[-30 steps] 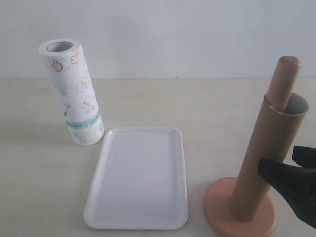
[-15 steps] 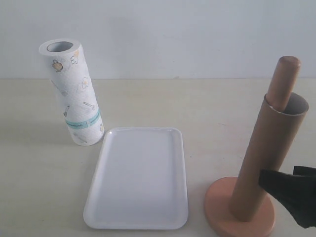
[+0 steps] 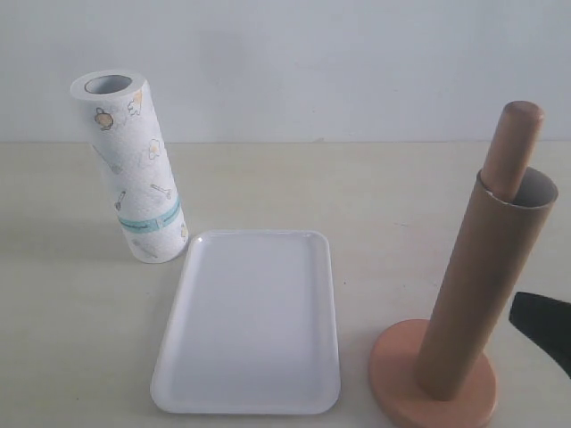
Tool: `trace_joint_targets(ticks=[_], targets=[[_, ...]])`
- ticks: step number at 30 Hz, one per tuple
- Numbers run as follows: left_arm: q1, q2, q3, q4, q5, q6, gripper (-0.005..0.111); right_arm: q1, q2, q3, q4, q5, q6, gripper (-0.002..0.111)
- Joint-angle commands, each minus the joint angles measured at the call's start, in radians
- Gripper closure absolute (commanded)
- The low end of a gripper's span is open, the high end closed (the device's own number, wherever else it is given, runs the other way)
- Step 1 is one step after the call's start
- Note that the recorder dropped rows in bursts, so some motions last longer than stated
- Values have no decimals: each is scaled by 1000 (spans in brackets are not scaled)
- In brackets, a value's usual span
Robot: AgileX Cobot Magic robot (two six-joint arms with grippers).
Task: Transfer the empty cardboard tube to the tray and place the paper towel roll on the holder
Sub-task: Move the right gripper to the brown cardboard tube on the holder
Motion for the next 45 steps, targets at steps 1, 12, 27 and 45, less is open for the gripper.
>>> trace_joint_targets(ticks=[1, 12, 27, 45], targets=[[-5, -3, 4, 3, -13, -7, 103, 0, -103, -9, -131, -42, 211, 34], [-5, -3, 4, 3, -13, -7, 103, 43, -136, -106, -410, -36, 545, 34], [-5, -3, 4, 3, -13, -7, 103, 466, -32, -173, -881, -184, 997, 34], [-5, -3, 4, 3, -13, -7, 103, 670, 297, 31, -957, -817, 911, 34]])
